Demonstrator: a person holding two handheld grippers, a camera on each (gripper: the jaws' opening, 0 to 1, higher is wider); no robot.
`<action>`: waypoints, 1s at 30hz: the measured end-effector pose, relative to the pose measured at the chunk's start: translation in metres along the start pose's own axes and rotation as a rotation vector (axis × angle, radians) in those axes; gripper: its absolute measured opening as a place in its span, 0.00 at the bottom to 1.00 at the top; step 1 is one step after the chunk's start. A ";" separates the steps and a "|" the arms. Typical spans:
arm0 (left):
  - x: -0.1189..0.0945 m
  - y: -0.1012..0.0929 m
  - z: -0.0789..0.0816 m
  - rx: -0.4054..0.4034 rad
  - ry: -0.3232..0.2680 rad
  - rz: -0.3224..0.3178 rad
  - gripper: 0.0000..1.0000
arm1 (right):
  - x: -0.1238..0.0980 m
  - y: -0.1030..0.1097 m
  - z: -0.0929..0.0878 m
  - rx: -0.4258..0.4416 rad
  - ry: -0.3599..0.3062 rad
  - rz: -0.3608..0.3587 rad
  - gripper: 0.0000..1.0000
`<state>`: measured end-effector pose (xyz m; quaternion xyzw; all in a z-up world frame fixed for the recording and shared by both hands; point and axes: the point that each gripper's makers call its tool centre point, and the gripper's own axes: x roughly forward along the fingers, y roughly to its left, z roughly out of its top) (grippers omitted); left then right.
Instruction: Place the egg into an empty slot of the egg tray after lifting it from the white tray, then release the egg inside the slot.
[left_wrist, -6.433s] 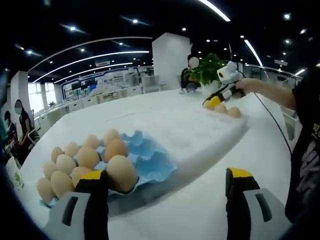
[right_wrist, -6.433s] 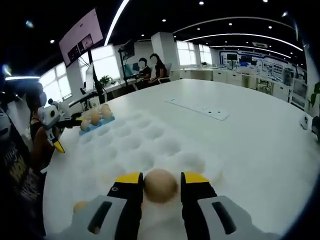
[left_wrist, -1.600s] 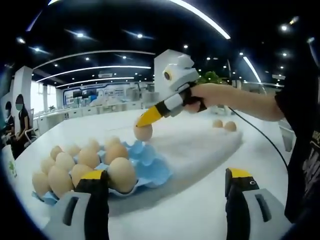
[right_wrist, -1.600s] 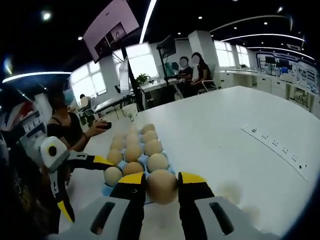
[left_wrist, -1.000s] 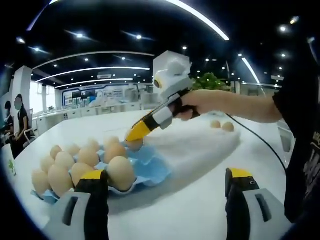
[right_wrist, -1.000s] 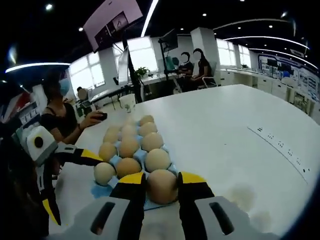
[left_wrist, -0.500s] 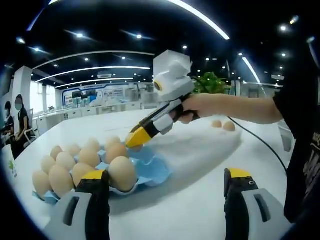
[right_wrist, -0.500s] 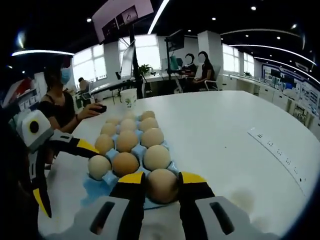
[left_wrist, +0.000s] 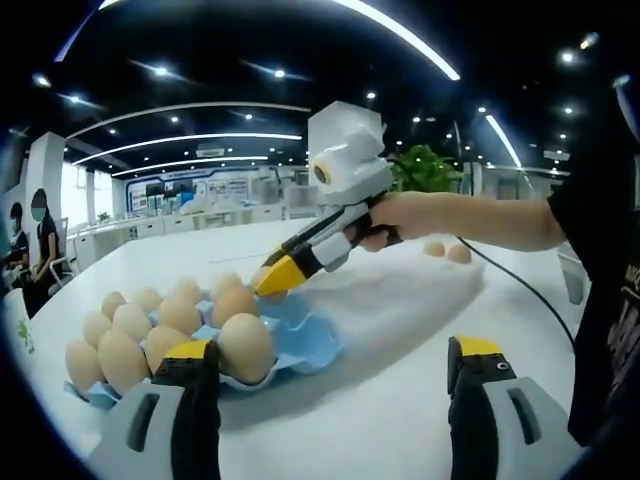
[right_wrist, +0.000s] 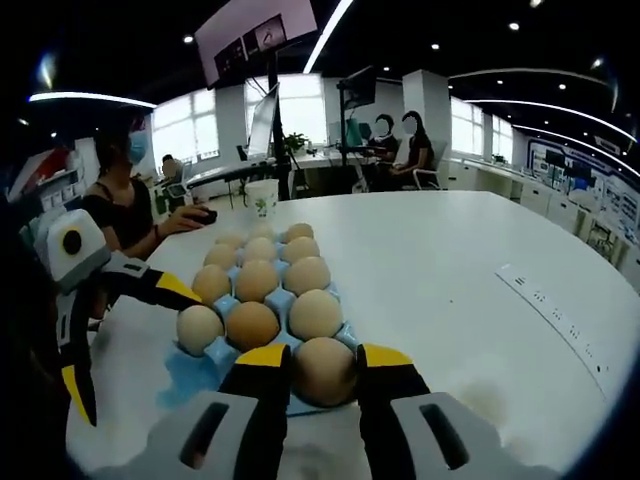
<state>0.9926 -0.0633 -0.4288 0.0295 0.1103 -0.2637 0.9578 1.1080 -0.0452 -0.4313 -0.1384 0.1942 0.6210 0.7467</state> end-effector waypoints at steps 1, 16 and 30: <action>0.000 0.000 0.000 0.000 -0.002 0.000 0.97 | 0.000 0.000 0.000 -0.003 0.003 0.000 0.27; -0.001 -0.001 0.001 0.001 -0.020 -0.010 0.97 | -0.016 -0.007 -0.009 -0.058 0.015 -0.027 0.33; -0.002 -0.001 0.001 0.009 -0.031 -0.003 0.97 | -0.040 -0.016 -0.019 -0.021 -0.002 -0.034 0.32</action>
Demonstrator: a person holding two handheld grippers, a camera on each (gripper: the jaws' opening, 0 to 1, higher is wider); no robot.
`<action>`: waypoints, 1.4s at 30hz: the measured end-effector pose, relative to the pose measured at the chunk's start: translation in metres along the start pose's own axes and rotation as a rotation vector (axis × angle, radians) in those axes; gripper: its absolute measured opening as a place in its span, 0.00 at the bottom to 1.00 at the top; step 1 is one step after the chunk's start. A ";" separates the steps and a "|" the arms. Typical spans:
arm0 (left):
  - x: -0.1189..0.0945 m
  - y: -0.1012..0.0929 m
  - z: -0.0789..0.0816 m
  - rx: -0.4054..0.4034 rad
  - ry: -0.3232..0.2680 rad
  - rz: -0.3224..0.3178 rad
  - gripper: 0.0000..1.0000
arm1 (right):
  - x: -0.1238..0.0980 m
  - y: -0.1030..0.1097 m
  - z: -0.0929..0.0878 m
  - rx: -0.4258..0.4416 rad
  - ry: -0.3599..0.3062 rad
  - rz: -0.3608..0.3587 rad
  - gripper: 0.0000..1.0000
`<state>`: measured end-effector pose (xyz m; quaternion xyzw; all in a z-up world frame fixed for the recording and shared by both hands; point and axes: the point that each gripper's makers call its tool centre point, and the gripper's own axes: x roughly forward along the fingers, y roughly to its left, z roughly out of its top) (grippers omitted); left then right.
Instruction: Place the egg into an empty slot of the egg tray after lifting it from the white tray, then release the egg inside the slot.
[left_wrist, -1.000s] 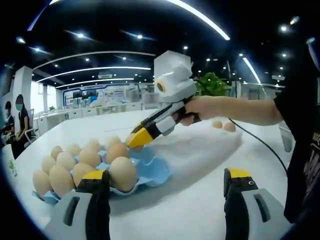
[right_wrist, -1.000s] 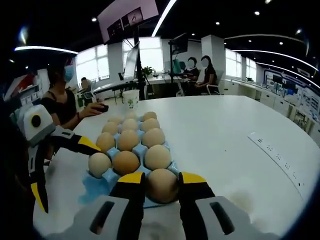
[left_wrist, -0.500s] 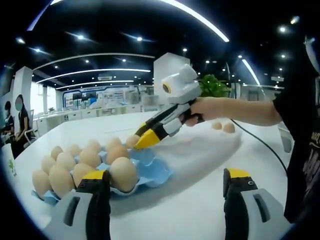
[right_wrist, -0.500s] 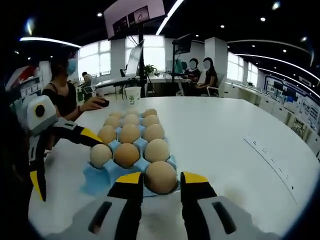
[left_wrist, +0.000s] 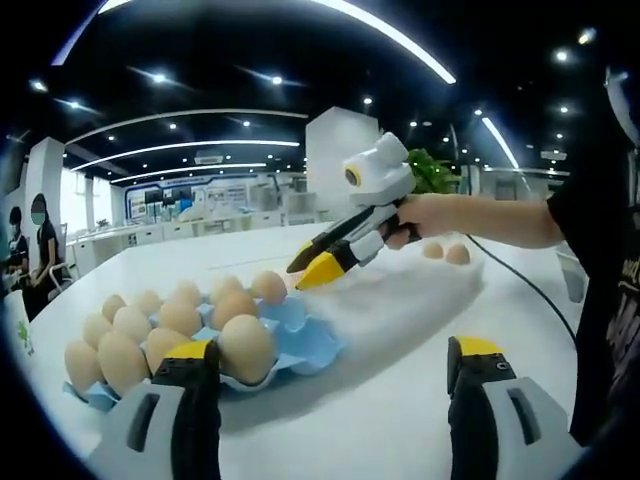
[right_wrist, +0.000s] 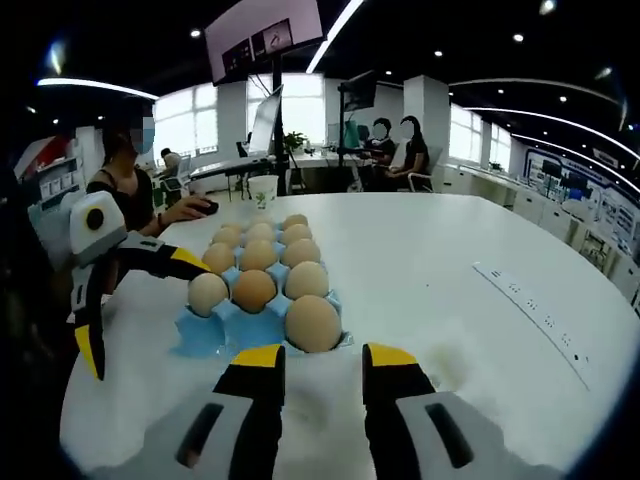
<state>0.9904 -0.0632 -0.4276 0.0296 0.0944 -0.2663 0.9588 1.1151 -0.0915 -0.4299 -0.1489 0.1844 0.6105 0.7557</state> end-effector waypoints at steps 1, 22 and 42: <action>0.000 0.000 0.000 0.000 -0.001 0.000 0.97 | -0.001 0.000 -0.001 0.001 0.001 0.000 0.32; -0.001 0.000 0.000 0.016 0.003 -0.001 0.99 | -0.051 -0.014 -0.026 0.028 0.002 -0.055 0.33; 0.006 0.002 0.000 0.029 0.025 0.015 1.00 | -0.103 -0.021 -0.043 0.063 -0.031 -0.081 0.34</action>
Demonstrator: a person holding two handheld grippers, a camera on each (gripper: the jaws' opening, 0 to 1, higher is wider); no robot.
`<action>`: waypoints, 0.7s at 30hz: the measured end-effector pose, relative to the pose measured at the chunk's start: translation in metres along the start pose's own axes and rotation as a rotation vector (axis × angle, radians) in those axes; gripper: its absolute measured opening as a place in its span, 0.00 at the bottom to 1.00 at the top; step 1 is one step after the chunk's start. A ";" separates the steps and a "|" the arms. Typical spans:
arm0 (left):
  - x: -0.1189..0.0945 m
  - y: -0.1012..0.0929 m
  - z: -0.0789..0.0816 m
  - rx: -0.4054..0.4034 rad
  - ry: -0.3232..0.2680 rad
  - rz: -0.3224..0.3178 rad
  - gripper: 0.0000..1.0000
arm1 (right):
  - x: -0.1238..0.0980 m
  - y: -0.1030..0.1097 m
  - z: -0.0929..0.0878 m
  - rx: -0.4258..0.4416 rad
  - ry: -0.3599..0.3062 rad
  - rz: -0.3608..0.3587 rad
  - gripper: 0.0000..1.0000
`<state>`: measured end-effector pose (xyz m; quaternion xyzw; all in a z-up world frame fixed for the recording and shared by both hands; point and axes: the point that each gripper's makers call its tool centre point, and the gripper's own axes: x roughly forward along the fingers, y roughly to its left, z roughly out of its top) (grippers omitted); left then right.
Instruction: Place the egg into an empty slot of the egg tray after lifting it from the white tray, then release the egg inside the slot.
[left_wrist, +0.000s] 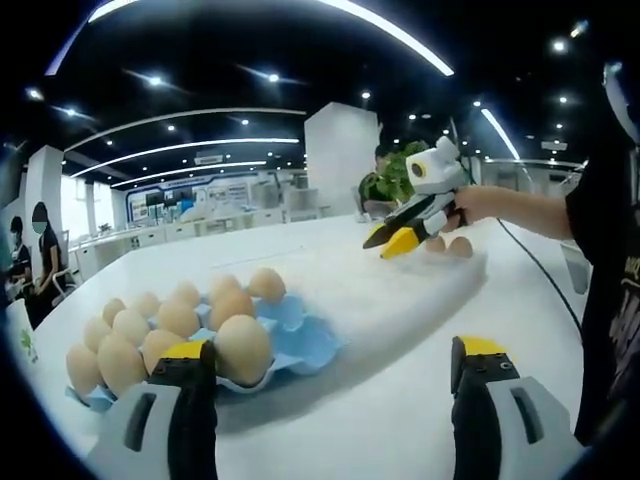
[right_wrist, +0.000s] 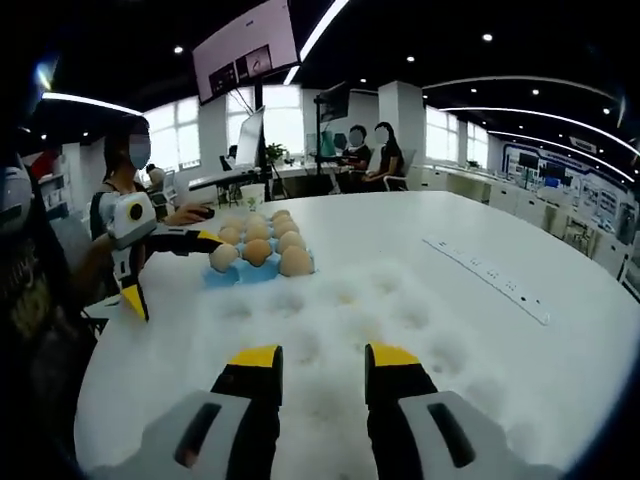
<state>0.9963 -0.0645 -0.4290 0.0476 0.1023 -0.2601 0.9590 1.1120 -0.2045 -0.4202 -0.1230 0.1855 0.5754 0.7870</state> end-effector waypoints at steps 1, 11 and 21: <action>0.000 0.000 0.000 0.002 0.001 0.001 1.00 | -0.002 -0.002 -0.004 0.005 0.005 -0.007 0.34; -0.001 0.000 -0.002 0.014 0.010 0.004 1.00 | -0.021 -0.008 -0.017 0.017 0.017 -0.049 0.36; -0.002 -0.002 -0.003 0.015 0.012 0.003 1.00 | -0.043 -0.013 -0.033 0.041 0.016 -0.080 0.37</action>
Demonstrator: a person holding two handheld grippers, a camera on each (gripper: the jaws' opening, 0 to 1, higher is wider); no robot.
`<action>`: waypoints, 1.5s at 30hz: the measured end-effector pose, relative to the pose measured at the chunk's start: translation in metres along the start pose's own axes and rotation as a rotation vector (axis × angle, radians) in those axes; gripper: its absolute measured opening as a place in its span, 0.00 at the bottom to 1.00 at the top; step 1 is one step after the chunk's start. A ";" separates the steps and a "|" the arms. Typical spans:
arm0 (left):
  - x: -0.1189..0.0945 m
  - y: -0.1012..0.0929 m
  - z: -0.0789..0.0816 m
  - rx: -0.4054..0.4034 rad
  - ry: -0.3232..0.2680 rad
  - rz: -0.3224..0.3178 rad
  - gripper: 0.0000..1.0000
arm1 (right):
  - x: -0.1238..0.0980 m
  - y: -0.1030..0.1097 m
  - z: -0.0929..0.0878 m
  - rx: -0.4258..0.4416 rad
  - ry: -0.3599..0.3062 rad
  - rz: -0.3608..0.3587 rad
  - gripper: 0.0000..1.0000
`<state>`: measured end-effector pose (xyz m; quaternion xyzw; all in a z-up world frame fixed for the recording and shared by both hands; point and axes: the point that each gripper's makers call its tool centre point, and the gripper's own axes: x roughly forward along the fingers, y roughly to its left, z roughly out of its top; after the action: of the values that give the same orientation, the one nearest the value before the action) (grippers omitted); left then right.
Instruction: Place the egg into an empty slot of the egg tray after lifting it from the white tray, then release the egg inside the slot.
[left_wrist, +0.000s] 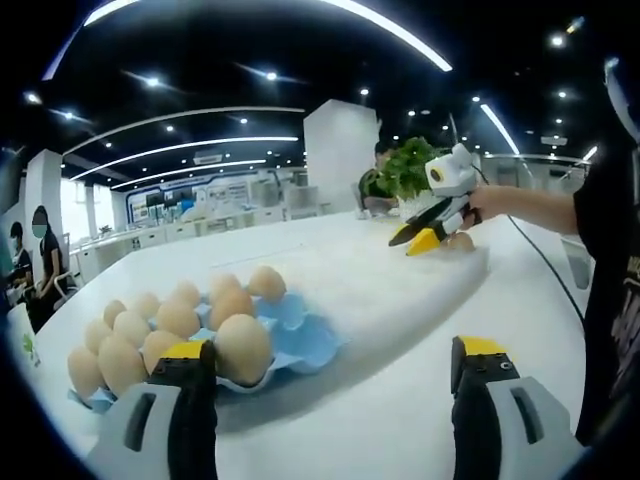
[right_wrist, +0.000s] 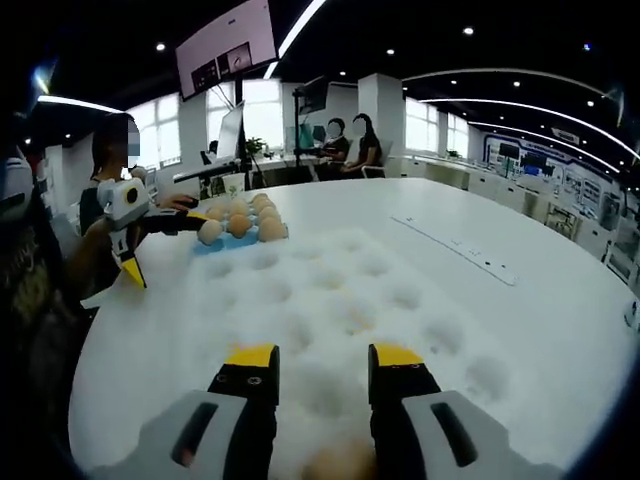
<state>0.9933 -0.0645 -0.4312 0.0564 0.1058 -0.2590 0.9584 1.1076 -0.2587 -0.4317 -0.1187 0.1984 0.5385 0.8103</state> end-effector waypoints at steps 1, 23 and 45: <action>0.000 0.000 0.000 0.000 0.000 -0.001 1.00 | -0.001 -0.001 0.000 0.003 0.001 -0.002 0.37; -0.001 -0.006 0.001 0.004 0.001 -0.001 1.00 | -0.034 -0.015 -0.007 -0.042 0.017 -0.051 0.39; -0.001 -0.006 0.002 0.003 -0.009 -0.012 1.00 | -0.064 -0.018 -0.021 -0.091 0.042 -0.023 0.36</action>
<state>0.9899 -0.0694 -0.4293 0.0562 0.1012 -0.2652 0.9572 1.0980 -0.3266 -0.4218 -0.1689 0.1891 0.5352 0.8058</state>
